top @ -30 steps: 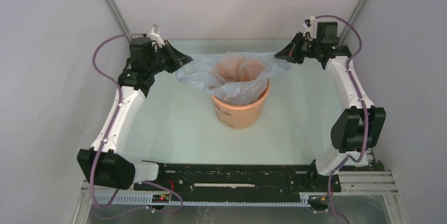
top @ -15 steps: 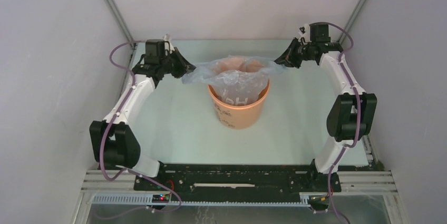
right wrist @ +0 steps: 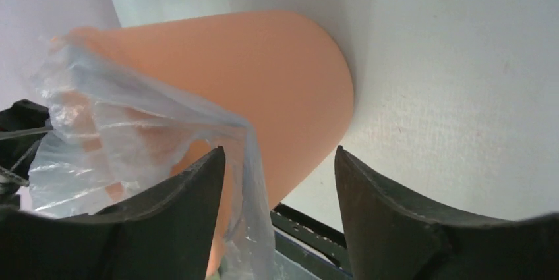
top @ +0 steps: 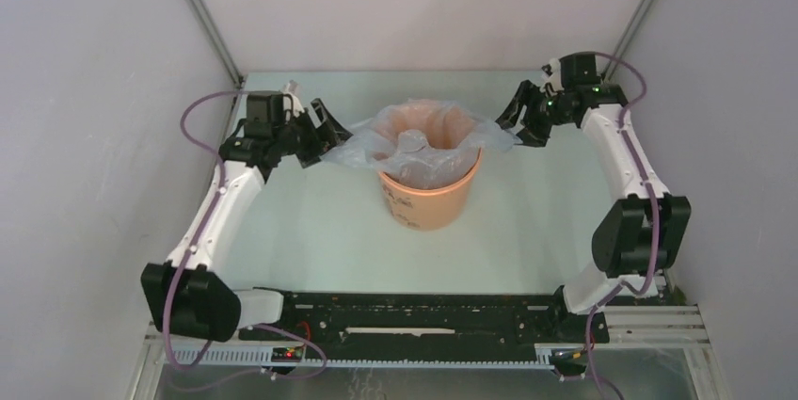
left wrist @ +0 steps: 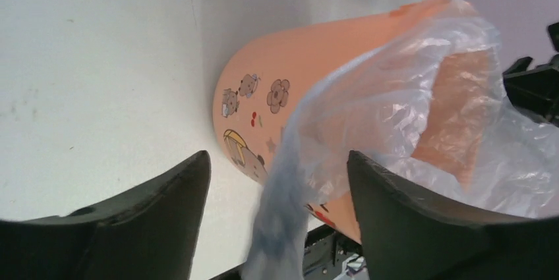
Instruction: Put the trash bags into the trash bin
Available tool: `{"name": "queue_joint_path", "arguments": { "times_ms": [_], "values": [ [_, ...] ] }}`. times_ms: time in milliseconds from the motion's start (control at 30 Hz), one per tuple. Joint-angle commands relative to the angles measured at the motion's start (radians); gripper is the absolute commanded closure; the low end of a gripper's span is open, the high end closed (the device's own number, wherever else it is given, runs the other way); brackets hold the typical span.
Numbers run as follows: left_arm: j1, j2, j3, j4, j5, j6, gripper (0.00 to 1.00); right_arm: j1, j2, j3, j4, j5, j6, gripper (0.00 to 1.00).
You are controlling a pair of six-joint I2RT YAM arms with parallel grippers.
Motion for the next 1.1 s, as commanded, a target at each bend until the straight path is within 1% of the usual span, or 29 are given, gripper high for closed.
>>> {"name": "queue_joint_path", "arguments": {
  "times_ms": [0, 67, 133, 167, 200, 300, 400, 500, 567, 633, 700, 767, 833, 900, 933, 967, 1000, 1033, 1067],
  "values": [
    [0.006, -0.102, 0.088, -0.119, -0.099, 0.025, 0.12, -0.023, -0.119, 0.114, -0.171, 0.098, -0.013, 0.25],
    [0.013, -0.136, 0.091, -0.158, -0.140, -0.013, 0.08, -0.024, -0.141, 0.152, -0.231, 0.145, 0.001, 0.19],
    [0.024, -0.180, 0.092, -0.193, -0.182, -0.063, 0.03, -0.056, -0.180, 0.170, -0.250, 0.144, 0.035, 0.14],
    [0.032, -0.200, 0.093, -0.204, -0.193, -0.089, 0.02, -0.068, -0.205, 0.170, -0.247, 0.128, 0.061, 0.13],
    [0.038, -0.222, 0.096, -0.208, -0.205, -0.116, 0.01, -0.077, -0.227, 0.169, -0.238, 0.108, 0.090, 0.07],
    [0.043, -0.285, 0.092, -0.195, -0.214, -0.204, 0.00, -0.080, -0.277, 0.158, -0.206, 0.023, 0.159, 0.02],
    [0.043, -0.352, 0.030, -0.109, -0.172, -0.303, 0.00, -0.071, -0.336, 0.081, -0.102, -0.096, 0.237, 0.00],
    [0.043, -0.401, -0.045, -0.011, -0.116, -0.386, 0.00, -0.022, -0.364, 0.038, -0.049, -0.117, 0.247, 0.01],
    [0.039, -0.417, -0.067, 0.009, -0.107, -0.398, 0.00, 0.035, -0.363, 0.009, -0.037, -0.114, 0.260, 0.01],
    [0.037, -0.419, -0.092, 0.026, -0.094, -0.410, 0.01, 0.061, -0.371, -0.025, -0.006, -0.106, 0.293, 0.03],
    [0.019, -0.409, -0.124, 0.083, -0.055, -0.438, 0.05, 0.080, -0.391, -0.058, 0.042, -0.081, 0.331, 0.07],
    [-0.019, -0.392, -0.131, 0.101, -0.067, -0.446, 0.10, 0.096, -0.404, -0.076, 0.052, -0.051, 0.360, 0.14],
    [-0.054, -0.387, -0.151, 0.114, -0.086, -0.457, 0.18, 0.112, -0.420, -0.101, 0.058, -0.031, 0.382, 0.15],
    [-0.081, -0.391, -0.177, 0.133, -0.093, -0.468, 0.29, 0.128, -0.439, -0.123, 0.047, -0.001, 0.395, 0.15],
    [-0.088, -0.395, -0.187, 0.135, -0.100, -0.467, 0.35, 0.132, -0.448, -0.137, 0.056, 0.005, 0.400, 0.18],
    [-0.093, -0.402, -0.198, 0.135, -0.108, -0.467, 0.40, 0.134, -0.456, -0.153, 0.076, 0.006, 0.408, 0.25],
    [-0.093, -0.408, -0.209, 0.135, -0.110, -0.469, 0.46, 0.135, -0.461, -0.165, 0.094, 0.008, 0.409, 0.38],
    [-0.095, -0.417, -0.220, 0.137, -0.115, -0.470, 0.51, 0.135, -0.462, -0.174, 0.107, 0.012, 0.408, 0.56],
    [-0.095, -0.424, -0.231, 0.138, -0.117, -0.471, 0.57, 0.131, -0.457, -0.176, 0.106, 0.009, 0.402, 0.71]
  ]
}}
